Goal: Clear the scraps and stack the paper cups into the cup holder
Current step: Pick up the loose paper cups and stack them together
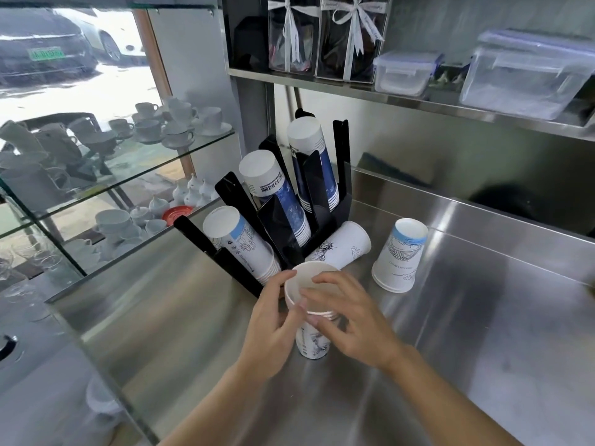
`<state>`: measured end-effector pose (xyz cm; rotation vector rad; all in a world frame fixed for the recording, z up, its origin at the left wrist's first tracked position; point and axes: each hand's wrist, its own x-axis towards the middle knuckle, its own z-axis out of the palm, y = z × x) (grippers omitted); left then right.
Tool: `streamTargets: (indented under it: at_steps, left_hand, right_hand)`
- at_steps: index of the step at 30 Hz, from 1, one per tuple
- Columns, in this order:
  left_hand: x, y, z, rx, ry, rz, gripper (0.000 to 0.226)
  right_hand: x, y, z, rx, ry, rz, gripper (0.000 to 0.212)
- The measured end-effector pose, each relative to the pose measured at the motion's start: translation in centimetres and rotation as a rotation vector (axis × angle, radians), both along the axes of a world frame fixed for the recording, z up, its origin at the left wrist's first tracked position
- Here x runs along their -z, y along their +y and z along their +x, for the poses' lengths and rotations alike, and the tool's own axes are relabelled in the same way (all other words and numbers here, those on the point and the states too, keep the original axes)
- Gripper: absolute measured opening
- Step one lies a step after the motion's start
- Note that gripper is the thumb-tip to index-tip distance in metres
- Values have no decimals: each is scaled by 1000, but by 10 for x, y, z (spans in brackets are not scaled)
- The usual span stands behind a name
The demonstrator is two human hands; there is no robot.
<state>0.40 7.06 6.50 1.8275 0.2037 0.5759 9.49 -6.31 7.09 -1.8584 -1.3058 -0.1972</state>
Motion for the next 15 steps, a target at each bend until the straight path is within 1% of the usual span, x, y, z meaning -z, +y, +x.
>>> streamTargets:
  at_steps: [3,6,7,9,10,11,12,13,14,15]
  left_hand:
    - [0,-8,9,28,-20,-31,41]
    - [-1,-9,19,11,-30,-149,47]
    - [-3,-9,23,4,-37,-215,44]
    - [-5,-5,34,-39,-20,-414,28]
    - [-6,-2,41,-60,14,-524,21]
    - [-5,2,49,-77,67,-591,17]
    - [-5,5,55,-75,135,-611,13]
    - [-3,7,61,-52,204,-614,9]
    - [-1,9,67,-15,261,-621,10]
    - [0,10,71,42,312,-648,19]
  right_hand:
    - [-3,-8,4,56,26,43,44]
    - [-7,-17,8,74,67,64,51]
    - [-7,-20,9,88,130,103,53]
    - [-8,-21,14,146,319,243,54]
    - [-9,-20,18,186,421,325,51]
    - [-10,-18,24,235,501,394,42]
    - [-11,-15,31,304,529,423,31]
    - [-10,-12,40,383,502,392,22]
    - [-8,-10,50,446,460,322,16]
    - [-4,-7,60,482,435,243,16]
